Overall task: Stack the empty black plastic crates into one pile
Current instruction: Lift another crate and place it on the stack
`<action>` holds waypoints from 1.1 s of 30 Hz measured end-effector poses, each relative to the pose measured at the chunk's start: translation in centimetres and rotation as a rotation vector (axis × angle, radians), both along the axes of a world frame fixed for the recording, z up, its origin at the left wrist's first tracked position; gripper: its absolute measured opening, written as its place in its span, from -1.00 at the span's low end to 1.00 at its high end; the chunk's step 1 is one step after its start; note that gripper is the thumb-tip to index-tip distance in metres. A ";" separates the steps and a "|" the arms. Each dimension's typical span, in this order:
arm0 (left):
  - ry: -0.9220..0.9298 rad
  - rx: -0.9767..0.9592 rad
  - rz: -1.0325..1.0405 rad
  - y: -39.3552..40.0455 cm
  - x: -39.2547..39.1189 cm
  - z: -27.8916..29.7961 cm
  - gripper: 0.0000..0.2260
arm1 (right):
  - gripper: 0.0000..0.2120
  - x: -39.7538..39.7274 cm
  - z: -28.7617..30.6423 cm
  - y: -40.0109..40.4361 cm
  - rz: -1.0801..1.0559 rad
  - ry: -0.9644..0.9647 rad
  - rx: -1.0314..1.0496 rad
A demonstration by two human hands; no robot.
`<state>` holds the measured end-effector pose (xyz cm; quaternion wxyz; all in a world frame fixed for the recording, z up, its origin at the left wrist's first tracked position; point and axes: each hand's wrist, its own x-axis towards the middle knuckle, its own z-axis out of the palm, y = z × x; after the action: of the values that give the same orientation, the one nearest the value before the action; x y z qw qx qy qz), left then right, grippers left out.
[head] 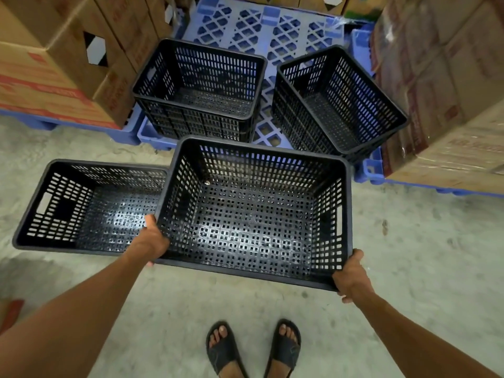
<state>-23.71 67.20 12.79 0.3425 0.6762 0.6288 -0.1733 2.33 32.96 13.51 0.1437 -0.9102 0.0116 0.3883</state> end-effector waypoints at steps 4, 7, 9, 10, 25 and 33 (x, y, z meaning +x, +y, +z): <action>-0.109 -0.003 0.042 -1.4 -1.0 0.4 -0.52 | -0.11 0.0 0.1 -0.6 0.179 -0.134 0.050; -0.200 -0.019 0.043 -1.7 -2.3 0.8 -0.36 | 0.01 0.0 0.5 -0.7 0.420 -0.257 -0.051; -0.212 0.011 0.035 -1.6 -3.0 0.8 -0.34 | -0.03 0.1 1.1 0.1 0.602 -0.400 -0.080; -0.222 0.027 0.050 -1.6 -3.7 1.0 -0.36 | -0.10 -0.2 1.5 0.8 0.685 -0.462 -0.066; -0.390 -0.010 0.208 8.0 -21.6 -5.7 -0.37 | -0.49 -21.6 0.6 27.3 0.834 -0.252 0.490; -0.306 -0.092 0.471 12.5 -32.8 -7.1 -0.67 | -0.67 -31.7 -2.4 35.1 1.022 -0.500 0.348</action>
<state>-56.52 79.74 5.71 0.4944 0.5135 0.7012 -0.0134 -29.32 68.06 11.08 0.0842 -0.8273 -0.5259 0.1785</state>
